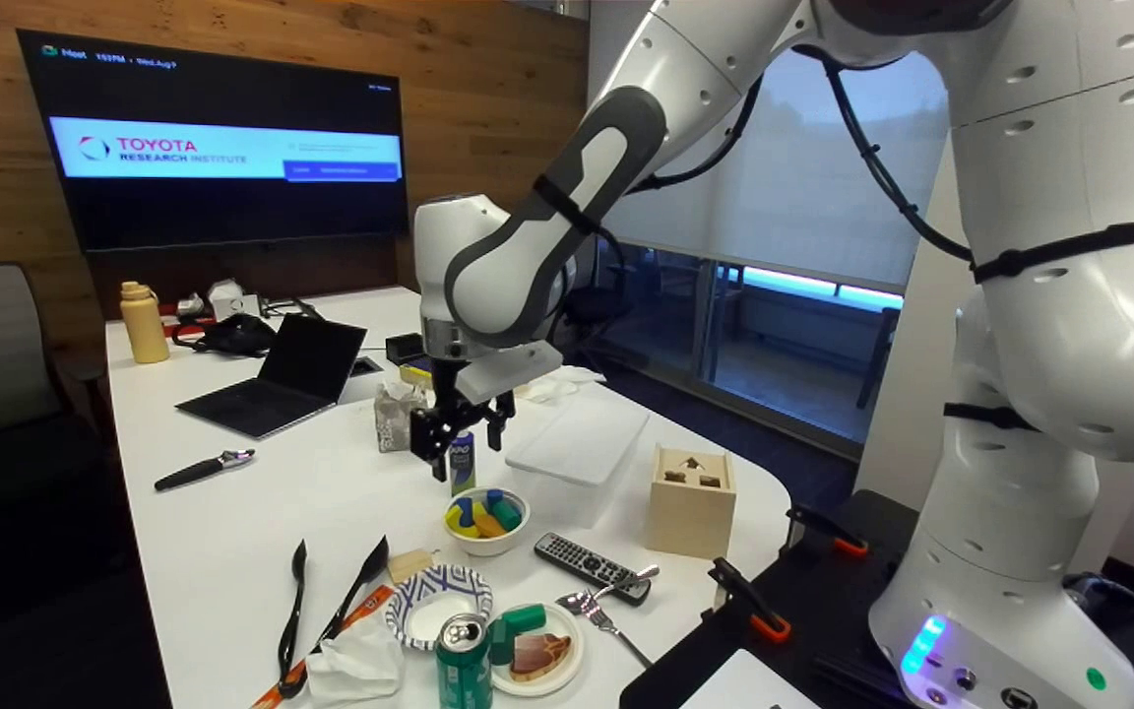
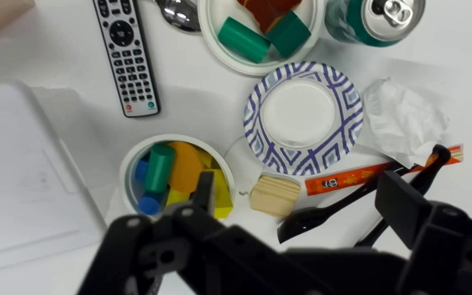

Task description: Wipe the silver spoon and fork with the napkin

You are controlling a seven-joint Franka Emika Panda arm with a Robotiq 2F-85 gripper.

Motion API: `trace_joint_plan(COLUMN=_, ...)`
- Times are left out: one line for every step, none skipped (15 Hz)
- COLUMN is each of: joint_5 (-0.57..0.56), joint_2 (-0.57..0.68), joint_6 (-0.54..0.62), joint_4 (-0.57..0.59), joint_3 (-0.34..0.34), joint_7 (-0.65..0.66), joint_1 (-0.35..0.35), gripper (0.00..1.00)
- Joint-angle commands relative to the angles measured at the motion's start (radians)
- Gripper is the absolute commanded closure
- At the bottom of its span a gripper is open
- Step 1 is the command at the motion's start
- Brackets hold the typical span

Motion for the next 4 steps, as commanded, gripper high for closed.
trace_joint_plan(joint_5=-0.046, joint_2=-0.133, joint_6=0.034, joint_4=-0.156, joint_3=0.025, joint_7=0.024, joint_1=-0.047, gripper=0.0)
trace_joint_plan(joint_5=-0.055, joint_2=-0.152, joint_6=0.029, joint_4=-0.173, joint_3=0.031, joint_7=0.028, joint_1=-0.055, gripper=0.0)
trace_joint_plan(joint_5=-0.064, joint_2=-0.167, joint_6=0.024, joint_4=-0.187, joint_3=0.037, joint_7=0.026, joint_1=-0.065, gripper=0.0)
trace_joint_plan(joint_5=-0.063, joint_2=-0.18, joint_6=0.012, joint_4=-0.196, joint_3=0.046, joint_7=0.021, joint_1=-0.076, gripper=0.0)
